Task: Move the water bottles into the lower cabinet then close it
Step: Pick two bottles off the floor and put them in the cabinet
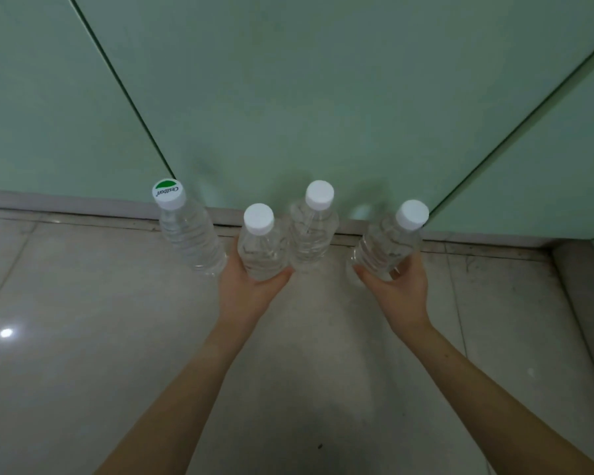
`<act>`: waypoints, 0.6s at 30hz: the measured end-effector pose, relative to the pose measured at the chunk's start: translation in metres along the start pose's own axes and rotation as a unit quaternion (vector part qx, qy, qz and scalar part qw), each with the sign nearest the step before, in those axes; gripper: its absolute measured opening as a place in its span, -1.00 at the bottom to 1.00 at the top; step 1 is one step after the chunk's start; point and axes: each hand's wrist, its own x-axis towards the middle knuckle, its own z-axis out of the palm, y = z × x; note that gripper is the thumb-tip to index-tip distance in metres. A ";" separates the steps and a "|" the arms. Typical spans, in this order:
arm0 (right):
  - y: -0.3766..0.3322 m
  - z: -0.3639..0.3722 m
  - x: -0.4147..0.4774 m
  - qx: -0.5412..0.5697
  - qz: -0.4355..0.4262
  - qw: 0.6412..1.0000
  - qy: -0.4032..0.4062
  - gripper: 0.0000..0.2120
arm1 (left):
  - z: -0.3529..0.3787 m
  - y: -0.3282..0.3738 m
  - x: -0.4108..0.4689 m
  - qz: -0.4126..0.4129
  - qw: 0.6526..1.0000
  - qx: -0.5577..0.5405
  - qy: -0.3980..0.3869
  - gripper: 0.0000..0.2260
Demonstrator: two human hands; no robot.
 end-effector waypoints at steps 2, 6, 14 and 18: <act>-0.002 -0.001 -0.008 0.009 0.011 1.000 0.023 -0.43 | -0.002 0.002 -0.008 -0.016 1.000 0.000 0.016 -0.45; -0.009 -0.009 -0.043 0.007 0.053 0.998 0.019 -0.38 | -0.007 0.005 -0.043 -0.081 0.996 0.008 0.031 -0.35; -0.052 -0.042 -0.134 -0.025 0.130 0.991 -0.024 -0.38 | -0.042 0.040 -0.136 -0.187 0.980 0.059 -0.022 -0.36; -0.118 -0.077 -0.173 -0.057 0.152 0.985 -0.053 -0.40 | -0.080 0.107 -0.175 -0.197 0.975 0.093 -0.050 -0.39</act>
